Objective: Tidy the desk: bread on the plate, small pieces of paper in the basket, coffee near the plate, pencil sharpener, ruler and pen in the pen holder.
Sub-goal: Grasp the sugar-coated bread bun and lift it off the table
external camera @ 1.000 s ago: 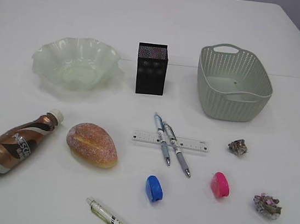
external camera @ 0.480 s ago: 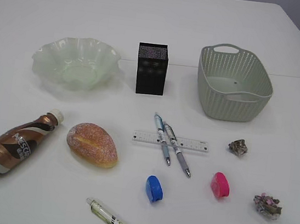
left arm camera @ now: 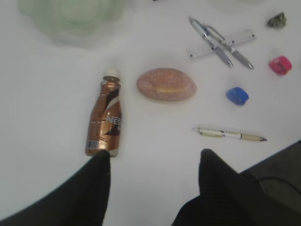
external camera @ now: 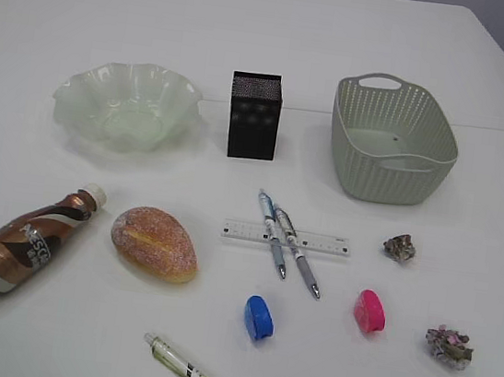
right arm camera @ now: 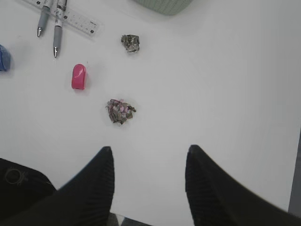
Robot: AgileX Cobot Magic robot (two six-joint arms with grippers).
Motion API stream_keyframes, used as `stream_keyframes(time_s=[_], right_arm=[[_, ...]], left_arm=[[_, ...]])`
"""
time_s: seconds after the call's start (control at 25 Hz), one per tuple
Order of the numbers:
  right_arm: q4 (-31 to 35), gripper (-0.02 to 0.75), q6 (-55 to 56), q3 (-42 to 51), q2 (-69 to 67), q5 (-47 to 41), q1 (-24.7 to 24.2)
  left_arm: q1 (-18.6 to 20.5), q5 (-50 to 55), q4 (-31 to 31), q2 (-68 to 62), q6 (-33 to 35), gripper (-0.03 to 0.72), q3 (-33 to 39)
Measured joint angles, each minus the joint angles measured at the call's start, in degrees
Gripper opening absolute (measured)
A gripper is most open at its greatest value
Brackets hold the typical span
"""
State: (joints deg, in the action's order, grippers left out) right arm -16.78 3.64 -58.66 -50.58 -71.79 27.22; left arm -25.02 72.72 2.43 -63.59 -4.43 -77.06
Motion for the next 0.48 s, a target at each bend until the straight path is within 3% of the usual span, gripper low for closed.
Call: stream_keyframes(time_s=[0.24, 0.48], right_arm=[[0.2, 0.395, 4.6, 0.0, -0.4, -0.1, 0.1], [1.8, 0.395, 9.3, 0.0, -0.4, -0.1, 0.1]], left_arm=[[-6.9, -0.5, -1.6, -10.1, 2.8, 0.433, -0.8], [-10.0, -1.1, -6.3, -16.5, 5.1, 0.433, -0.8]])
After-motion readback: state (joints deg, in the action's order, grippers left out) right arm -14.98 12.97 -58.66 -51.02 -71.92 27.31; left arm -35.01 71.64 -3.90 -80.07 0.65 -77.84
